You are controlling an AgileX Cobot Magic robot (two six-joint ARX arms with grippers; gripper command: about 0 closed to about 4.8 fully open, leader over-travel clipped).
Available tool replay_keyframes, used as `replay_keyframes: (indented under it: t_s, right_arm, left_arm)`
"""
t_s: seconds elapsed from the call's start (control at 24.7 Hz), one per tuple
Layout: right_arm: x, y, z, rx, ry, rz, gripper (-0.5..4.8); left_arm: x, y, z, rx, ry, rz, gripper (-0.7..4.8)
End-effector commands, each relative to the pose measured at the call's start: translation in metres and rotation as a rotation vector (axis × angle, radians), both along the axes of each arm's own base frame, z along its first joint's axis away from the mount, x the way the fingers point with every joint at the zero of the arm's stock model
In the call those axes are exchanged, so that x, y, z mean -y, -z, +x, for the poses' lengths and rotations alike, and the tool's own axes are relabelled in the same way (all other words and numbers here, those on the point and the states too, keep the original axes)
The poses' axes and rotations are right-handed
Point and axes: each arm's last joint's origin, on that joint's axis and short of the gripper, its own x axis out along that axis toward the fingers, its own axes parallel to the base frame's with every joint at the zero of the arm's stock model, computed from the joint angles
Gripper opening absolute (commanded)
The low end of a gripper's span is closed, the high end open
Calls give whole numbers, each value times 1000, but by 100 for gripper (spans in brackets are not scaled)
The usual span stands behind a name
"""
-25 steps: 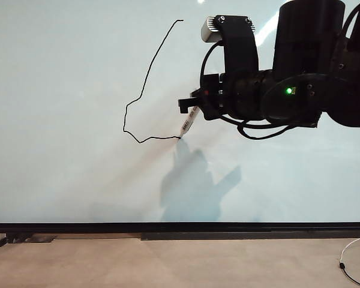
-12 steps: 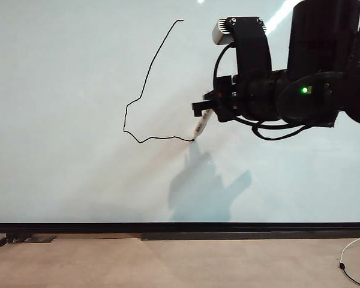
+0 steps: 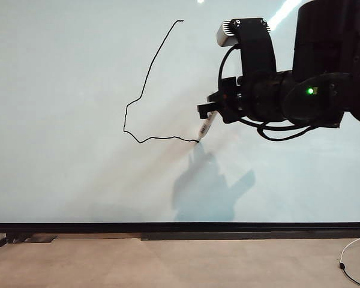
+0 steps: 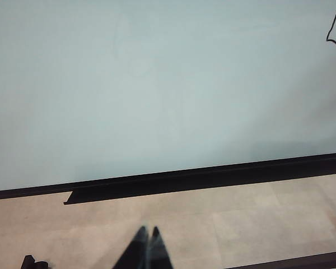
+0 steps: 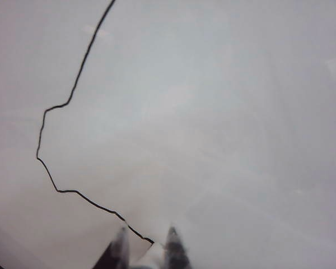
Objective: Pick up the pen on the shelf to the right of the whiteboard and draw a triangle.
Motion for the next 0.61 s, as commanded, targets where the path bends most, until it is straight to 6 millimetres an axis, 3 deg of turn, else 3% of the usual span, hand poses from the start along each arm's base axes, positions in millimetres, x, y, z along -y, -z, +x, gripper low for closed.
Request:
replay_keyframes:
  t_s: [0.04, 0.61]
  right_arm:
    - [5, -8, 1, 41, 50, 11, -3]
    - [22, -2, -6, 23, 105, -23, -3]
  left_arm:
    - [0, -2, 0, 10, 4, 1, -5]
    - [0, -2, 0, 10, 4, 1, -5]
